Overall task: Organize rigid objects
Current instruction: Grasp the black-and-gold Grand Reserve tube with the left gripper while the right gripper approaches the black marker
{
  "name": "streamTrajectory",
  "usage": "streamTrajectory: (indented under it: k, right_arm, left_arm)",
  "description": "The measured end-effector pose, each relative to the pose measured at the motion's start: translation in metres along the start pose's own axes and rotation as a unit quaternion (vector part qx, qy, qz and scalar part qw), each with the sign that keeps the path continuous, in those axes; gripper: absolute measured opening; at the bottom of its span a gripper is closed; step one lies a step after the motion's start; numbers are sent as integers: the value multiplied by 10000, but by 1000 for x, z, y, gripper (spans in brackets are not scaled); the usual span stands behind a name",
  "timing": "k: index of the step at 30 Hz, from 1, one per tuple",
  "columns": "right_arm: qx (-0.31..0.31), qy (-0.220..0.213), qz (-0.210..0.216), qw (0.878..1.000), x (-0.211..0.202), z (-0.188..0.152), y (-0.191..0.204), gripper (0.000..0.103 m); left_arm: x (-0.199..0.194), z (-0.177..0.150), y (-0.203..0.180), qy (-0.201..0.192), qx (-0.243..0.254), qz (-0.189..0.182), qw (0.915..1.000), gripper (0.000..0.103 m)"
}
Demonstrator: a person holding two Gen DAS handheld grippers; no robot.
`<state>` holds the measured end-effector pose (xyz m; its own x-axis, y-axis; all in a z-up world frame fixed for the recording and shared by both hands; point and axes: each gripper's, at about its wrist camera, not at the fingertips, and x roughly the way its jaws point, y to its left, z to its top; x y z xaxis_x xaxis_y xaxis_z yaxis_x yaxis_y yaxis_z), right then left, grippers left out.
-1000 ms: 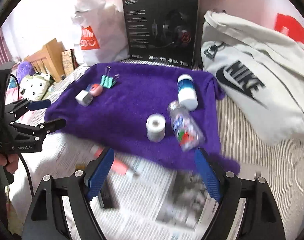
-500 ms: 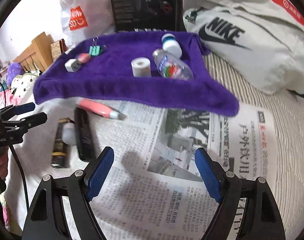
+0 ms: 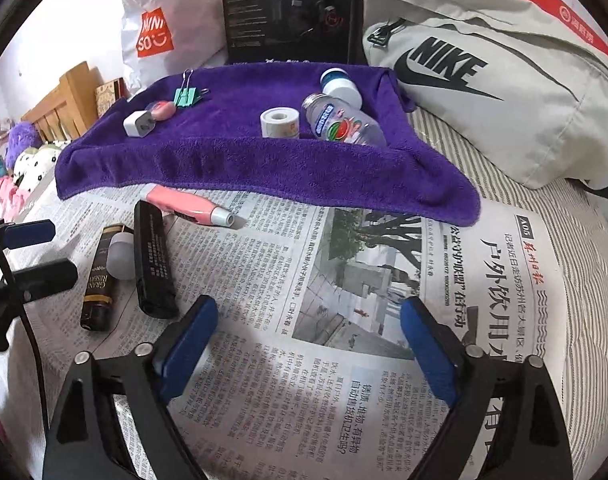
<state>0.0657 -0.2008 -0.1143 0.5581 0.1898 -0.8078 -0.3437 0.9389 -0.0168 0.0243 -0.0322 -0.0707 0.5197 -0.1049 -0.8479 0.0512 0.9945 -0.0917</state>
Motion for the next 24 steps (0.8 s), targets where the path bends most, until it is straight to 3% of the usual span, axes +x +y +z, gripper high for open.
streamTrajectory:
  k: [7, 24]
  right_arm:
    - [-18, 20, 33, 10000, 1, 0, 1, 97]
    - [-42, 61, 1, 10000, 3, 0, 2, 102]
  left_arm:
    - [11, 2, -8, 59, -47, -144, 9999, 84]
    - [21, 3, -8, -23, 243, 113, 9996, 86]
